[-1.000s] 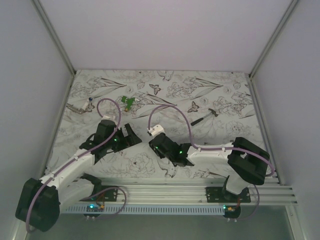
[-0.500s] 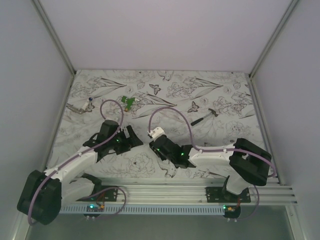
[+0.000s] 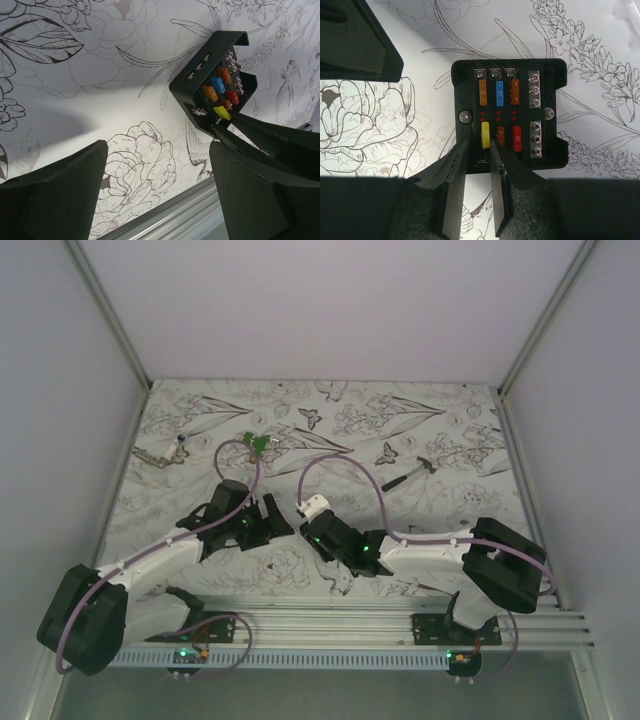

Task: Snap on the fuse box
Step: Install the fuse at the fuse box base.

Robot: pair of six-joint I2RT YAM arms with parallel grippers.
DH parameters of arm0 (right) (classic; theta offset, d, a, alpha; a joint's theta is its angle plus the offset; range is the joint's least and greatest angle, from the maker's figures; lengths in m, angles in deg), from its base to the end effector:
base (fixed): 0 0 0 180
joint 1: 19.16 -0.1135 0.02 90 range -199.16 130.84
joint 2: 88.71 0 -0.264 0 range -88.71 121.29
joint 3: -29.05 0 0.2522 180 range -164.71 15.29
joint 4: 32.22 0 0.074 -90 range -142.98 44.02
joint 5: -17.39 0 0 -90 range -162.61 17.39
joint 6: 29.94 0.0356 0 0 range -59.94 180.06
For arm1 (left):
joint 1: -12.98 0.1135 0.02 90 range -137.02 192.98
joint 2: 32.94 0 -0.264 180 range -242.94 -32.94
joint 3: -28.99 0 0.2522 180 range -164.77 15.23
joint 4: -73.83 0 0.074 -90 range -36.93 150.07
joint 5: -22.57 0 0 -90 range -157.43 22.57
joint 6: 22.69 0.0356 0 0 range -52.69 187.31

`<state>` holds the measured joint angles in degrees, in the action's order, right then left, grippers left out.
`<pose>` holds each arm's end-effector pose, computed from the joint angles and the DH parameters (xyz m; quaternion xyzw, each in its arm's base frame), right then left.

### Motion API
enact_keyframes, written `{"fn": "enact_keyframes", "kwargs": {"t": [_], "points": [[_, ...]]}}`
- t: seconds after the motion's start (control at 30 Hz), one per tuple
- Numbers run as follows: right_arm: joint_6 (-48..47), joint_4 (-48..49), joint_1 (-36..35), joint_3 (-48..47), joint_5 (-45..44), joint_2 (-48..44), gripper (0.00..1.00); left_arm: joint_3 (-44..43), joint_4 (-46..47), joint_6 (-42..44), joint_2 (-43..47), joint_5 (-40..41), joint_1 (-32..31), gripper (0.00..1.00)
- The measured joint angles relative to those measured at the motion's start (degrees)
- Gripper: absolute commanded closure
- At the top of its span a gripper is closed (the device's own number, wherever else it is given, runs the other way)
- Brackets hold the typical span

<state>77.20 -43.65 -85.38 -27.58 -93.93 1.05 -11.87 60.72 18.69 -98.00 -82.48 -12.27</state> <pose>0.1354 0.2752 0.1645 -0.3115 0.8543 0.1250 0.3969 0.1995 -0.1043 0.1838 -0.1230 0.8818 -0.3582 0.2811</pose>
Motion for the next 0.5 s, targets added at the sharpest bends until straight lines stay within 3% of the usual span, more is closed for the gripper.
{"fn": "enact_keyframes", "kwargs": {"t": [0.5], "points": [[-0.17, -2.62, 0.02, -0.28, -0.85, -1.2, 0.66, -1.42, 0.94, -0.26, -2.43, 0.17, -1.46, 0.15]]}}
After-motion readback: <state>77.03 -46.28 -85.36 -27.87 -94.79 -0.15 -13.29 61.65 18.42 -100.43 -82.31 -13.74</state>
